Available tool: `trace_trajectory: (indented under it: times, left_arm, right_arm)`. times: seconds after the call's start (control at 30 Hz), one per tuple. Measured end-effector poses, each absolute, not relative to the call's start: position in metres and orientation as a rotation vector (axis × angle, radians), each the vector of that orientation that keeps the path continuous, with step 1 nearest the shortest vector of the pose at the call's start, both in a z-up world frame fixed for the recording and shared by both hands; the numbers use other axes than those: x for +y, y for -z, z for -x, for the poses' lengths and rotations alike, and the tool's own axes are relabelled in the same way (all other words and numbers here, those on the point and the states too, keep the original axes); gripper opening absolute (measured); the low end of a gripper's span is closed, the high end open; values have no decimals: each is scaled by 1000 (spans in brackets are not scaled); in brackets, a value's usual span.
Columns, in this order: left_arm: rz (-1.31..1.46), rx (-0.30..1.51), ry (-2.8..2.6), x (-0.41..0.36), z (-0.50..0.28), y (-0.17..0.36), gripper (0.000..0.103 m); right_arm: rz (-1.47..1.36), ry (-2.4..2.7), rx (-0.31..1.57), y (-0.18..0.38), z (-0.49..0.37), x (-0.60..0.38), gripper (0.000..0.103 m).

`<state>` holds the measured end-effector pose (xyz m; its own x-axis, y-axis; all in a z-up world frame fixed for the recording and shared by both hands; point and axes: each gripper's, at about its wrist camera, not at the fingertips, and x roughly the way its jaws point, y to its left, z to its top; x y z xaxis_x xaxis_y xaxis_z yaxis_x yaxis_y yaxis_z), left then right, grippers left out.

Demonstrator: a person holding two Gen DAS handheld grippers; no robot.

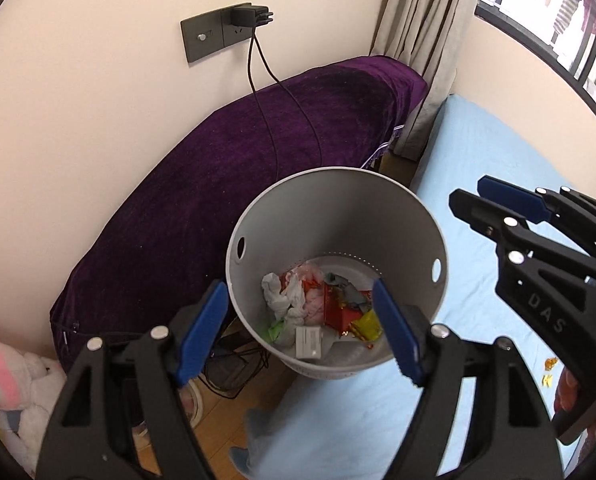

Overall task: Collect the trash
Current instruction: 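Open the right tool over the bin while the left tool releases the carton, then move both open tools back over the bed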

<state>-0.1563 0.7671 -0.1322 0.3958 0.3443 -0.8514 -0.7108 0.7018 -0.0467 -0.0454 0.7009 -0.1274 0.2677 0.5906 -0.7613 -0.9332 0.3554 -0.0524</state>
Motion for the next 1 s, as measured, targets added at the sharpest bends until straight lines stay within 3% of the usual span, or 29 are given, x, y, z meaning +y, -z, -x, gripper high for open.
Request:
trace_trajectory:
  times: [0.53, 1.0]
  left_arm:
    - [330, 924, -564, 700, 154, 98, 75]
    - [149, 940, -301, 587, 81, 90, 75]
  right_arm:
    - [483, -970, 736, 111, 63, 605, 28]
    - [327, -678, 770, 102, 29, 455, 28]
